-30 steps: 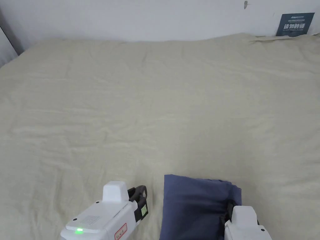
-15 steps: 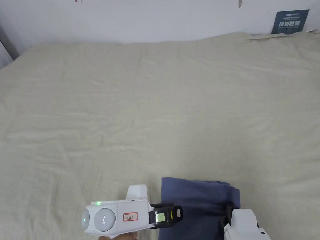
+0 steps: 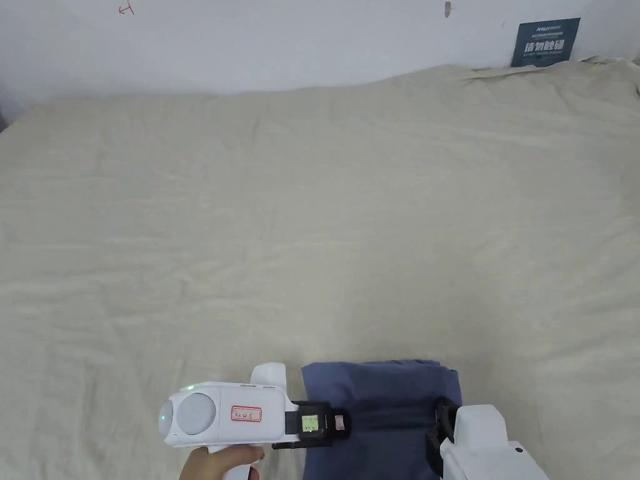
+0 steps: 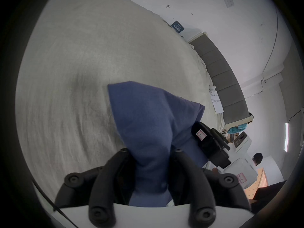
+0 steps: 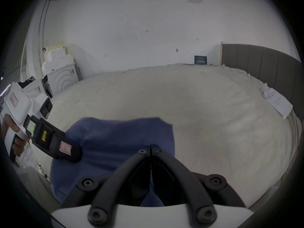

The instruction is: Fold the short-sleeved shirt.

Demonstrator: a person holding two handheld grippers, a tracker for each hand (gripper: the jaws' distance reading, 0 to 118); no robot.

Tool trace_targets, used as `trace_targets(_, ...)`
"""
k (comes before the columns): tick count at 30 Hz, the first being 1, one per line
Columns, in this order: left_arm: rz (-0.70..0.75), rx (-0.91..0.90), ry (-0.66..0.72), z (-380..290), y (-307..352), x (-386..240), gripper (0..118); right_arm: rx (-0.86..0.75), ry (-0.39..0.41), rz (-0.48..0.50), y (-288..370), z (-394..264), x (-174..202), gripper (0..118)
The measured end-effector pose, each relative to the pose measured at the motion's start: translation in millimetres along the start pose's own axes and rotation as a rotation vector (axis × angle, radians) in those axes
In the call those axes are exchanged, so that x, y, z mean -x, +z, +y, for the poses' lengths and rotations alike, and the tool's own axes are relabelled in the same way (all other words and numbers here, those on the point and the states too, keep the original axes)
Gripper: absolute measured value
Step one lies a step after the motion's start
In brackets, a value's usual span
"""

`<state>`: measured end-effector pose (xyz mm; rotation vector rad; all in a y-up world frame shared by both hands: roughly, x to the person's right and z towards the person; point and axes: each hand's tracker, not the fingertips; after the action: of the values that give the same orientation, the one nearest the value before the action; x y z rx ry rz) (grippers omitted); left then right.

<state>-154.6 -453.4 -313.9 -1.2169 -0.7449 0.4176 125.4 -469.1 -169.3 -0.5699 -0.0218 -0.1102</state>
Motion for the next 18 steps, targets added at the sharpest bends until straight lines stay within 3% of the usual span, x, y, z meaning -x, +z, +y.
trace_targets(9,0.05,-0.018,-0.076,6,13,-22,21,-0.193,0.009,-0.01,48,56,-11,0)
trace_targets(18,0.193,-0.079,-0.129,48,90,11,21,-0.371,0.068,-0.054,87,114,-21,0)
